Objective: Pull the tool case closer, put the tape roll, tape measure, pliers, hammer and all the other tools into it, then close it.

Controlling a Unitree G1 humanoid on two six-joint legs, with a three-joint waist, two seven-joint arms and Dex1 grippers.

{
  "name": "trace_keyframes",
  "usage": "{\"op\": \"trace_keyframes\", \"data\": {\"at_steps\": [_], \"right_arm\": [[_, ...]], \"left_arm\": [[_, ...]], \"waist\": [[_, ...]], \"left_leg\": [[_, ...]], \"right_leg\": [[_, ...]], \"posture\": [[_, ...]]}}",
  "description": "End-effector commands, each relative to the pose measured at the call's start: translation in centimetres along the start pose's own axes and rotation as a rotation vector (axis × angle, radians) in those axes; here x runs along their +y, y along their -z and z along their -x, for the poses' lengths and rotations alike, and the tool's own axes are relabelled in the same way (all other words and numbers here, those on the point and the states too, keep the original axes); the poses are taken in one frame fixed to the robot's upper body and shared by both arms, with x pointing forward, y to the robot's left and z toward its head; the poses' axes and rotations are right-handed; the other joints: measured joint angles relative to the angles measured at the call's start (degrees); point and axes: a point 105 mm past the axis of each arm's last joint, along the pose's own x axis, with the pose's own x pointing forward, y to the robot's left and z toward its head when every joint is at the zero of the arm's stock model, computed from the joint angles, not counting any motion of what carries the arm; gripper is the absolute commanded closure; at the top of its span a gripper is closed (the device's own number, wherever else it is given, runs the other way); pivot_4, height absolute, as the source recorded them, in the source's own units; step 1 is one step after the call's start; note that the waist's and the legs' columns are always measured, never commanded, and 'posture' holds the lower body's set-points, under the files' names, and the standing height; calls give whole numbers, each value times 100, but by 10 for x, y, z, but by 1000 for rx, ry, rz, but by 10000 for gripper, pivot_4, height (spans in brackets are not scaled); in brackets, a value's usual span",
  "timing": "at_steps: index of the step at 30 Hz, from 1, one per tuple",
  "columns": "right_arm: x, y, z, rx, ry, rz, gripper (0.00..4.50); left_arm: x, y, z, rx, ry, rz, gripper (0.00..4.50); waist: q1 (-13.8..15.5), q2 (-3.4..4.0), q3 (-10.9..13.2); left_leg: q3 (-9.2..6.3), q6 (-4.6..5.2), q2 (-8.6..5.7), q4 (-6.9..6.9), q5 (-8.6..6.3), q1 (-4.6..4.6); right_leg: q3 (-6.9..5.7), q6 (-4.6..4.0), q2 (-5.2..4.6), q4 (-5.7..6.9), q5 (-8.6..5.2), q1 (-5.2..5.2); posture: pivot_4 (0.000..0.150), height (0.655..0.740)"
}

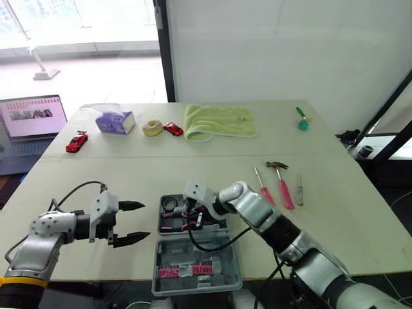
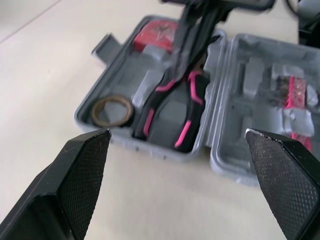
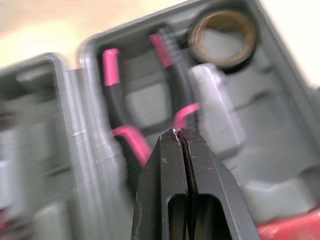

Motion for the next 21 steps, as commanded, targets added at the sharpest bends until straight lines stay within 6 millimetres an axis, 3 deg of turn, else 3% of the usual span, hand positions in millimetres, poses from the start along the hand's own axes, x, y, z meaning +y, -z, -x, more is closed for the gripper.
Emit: {"op": "trace_keyframes", "data": {"at_steps": [1,5,8,12,15,21], "right_arm": [[4,-30,45,-161,33,41,45000],[13,10,77,-58,32,21,45000],[13,33,85,21,55,-21,45000],[7,65,85,233,125,-3,45000],[2,73,79,308,164,56,45000],[8,73,68,323,159,82,45000]], "left_arm": [[-2,2,2,17,1,-6,8372],[-8,8,-5,59,39,-1,28677],[-10,10,-12,89,59,-14,44209],[-16,38,-26,321,78,-40,44721],[-11,27,-40,309,30,-24,44721],[-11,21,-44,407,37,12,44721]], "waist": [[-3,-9,19],[-1,-13,23],[11,-22,48],[-45,-26,68],[-39,-28,72],[-20,-36,87]], "left_leg": [[0,-4,-1,1,3,-8],[-2,-3,1,-11,2,-1],[4,-3,0,-7,2,-1],[6,-3,1,-8,2,0],[6,-3,2,-9,2,-2],[7,-3,0,-5,2,-7]], "right_leg": [[0,2,-1,2,2,-10],[-2,-1,3,-1,-1,-8],[1,-3,0,-5,-2,-8],[8,-17,4,-5,-10,-12],[12,-2,7,-5,-2,-18],[11,0,4,-5,-1,-18]], "posture": [[1500,7400],[1500,7400],[1500,7400],[1500,7400],[1500,7400],[1500,7400]]}}
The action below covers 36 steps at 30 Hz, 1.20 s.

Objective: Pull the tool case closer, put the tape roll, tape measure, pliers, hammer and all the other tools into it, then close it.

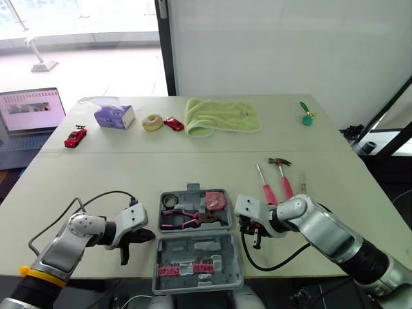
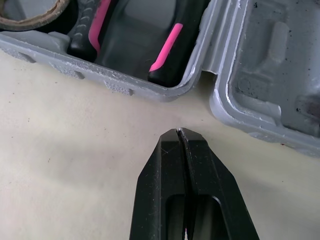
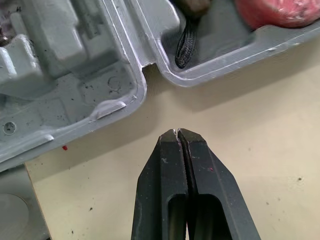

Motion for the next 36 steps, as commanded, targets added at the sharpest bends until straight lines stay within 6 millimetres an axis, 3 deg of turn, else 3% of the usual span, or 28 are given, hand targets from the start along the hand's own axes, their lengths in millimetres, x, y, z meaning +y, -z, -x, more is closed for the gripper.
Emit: {"op": "trace_keyframes", "data": {"at_steps": [1,13,19,25,31,36], "right_arm": [[1,-9,-1,-15,23,41,45000],[6,-28,-18,-16,26,128,45000],[9,-43,-17,-39,13,133,45000],[-10,-41,-13,-30,64,106,45000],[-51,-39,-7,-30,189,37,45000],[-55,-35,-7,-23,188,28,45000]], "left_arm": [[0,-8,0,36,0,-18,44721],[-8,-22,-17,60,14,-88,44721],[5,-28,-20,50,-25,-93,44721],[27,-41,-25,32,-59,-122,44721],[49,-53,-34,1,-100,-135,44721],[59,-57,-39,-9,-125,-159,44721]], "waist": [[-2,0,0],[27,0,3],[82,1,3],[139,1,3],[133,1,3],[152,2,3]], "left_leg": [[0,0,0,0,0,0],[-1,0,0,3,0,2],[-2,0,0,4,0,5],[-1,0,-1,8,1,4],[-2,-1,-3,11,2,2],[-6,-1,-3,7,2,2]], "right_leg": [[0,0,1,0,0,0],[-1,0,0,-1,0,5],[-2,-2,1,2,1,5],[-3,-2,0,2,2,9],[-5,1,-1,2,3,10],[-9,1,-1,4,3,9]], "posture": [[1500,7400],[1500,7400],[1500,7400],[1500,7400],[1500,7400],[1500,7400]]}}
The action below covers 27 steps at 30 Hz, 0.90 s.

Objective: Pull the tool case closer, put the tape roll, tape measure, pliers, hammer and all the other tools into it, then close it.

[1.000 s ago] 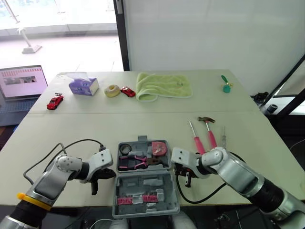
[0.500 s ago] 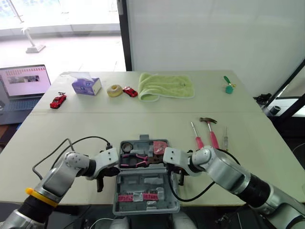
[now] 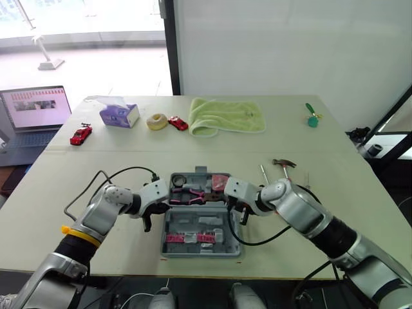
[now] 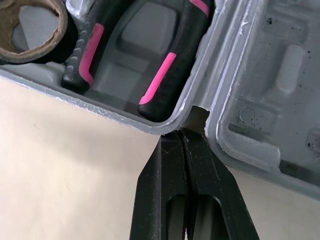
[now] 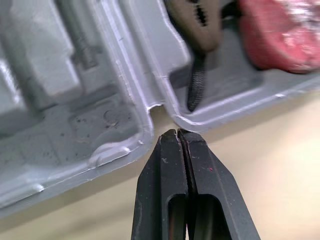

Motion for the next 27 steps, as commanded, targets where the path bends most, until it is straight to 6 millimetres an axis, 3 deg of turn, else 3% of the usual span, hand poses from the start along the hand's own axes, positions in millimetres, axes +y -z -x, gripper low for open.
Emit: {"op": "trace_keyframes", "data": {"at_steps": [1,7,27], "right_arm": [[-3,-11,4,-47,12,16,45000],[17,-14,3,-60,-57,6,45000],[27,-22,-3,-71,-80,17,45000]], "left_arm": [[7,-8,-5,-14,-21,-55,44721],[6,-1,-2,11,-12,-79,44721],[-11,6,7,22,8,-47,44721]], "waist": [[8,0,0],[-10,1,0],[-62,1,-1]], "left_leg": [[0,0,0,2,0,0],[-2,-2,0,2,1,0],[-3,-1,2,-2,1,5]], "right_leg": [[-1,0,0,2,0,1],[-1,1,0,3,0,2],[0,0,3,4,0,1]], "posture": [[1500,7400],[1500,7400],[1500,7400]]}}
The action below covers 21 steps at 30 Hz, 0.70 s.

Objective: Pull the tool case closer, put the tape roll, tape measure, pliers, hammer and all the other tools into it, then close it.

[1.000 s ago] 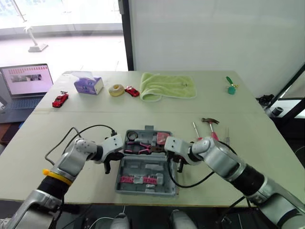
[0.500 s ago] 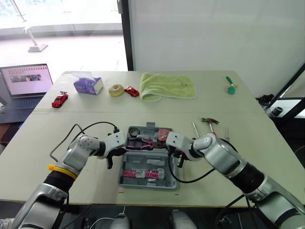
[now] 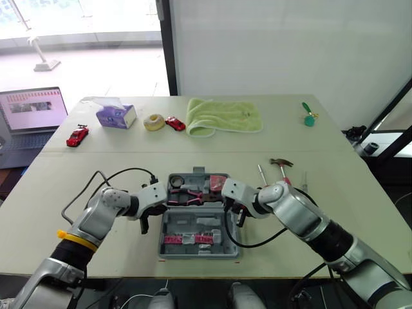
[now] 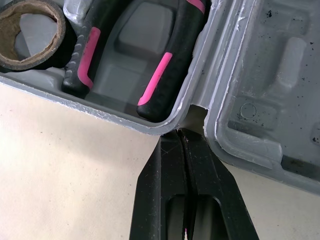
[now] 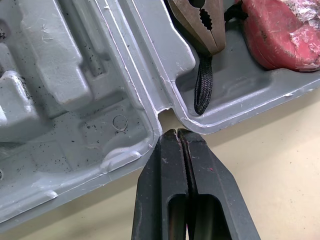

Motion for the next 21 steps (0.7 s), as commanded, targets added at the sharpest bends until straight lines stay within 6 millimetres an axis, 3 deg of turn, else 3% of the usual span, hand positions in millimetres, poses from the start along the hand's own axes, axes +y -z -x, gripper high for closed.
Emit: {"op": "trace_keyframes", "data": {"at_steps": [1,7,12,15,21], "right_arm": [[11,-14,0,-48,-41,44,45000],[11,-12,0,-39,-39,46,45000],[-8,6,9,-14,31,4,45000],[-19,19,22,-23,70,-5,45000],[-21,33,78,-211,90,-20,45000]], "left_arm": [[-4,0,0,-2,17,-7,44721],[-1,2,-1,4,7,-5,44721],[4,7,8,5,-12,34,44721],[13,11,22,5,-51,73,44721],[30,20,77,-61,-125,120,44721]], "waist": [[0,0,0],[0,0,0],[16,0,0],[34,-1,2],[31,-3,27]], "left_leg": [[0,0,0,0,0,0],[0,0,0,0,0,0],[0,0,0,0,0,0],[0,0,0,0,0,-4],[0,0,0,-3,0,-6]], "right_leg": [[0,0,0,0,0,0],[0,0,0,0,0,0],[0,0,0,0,0,0],[0,0,-1,-1,0,-2],[0,0,-1,-1,-1,-6]], "posture": [[1500,7400],[1500,7400],[1500,7400],[1500,7400],[1500,7400]]}}
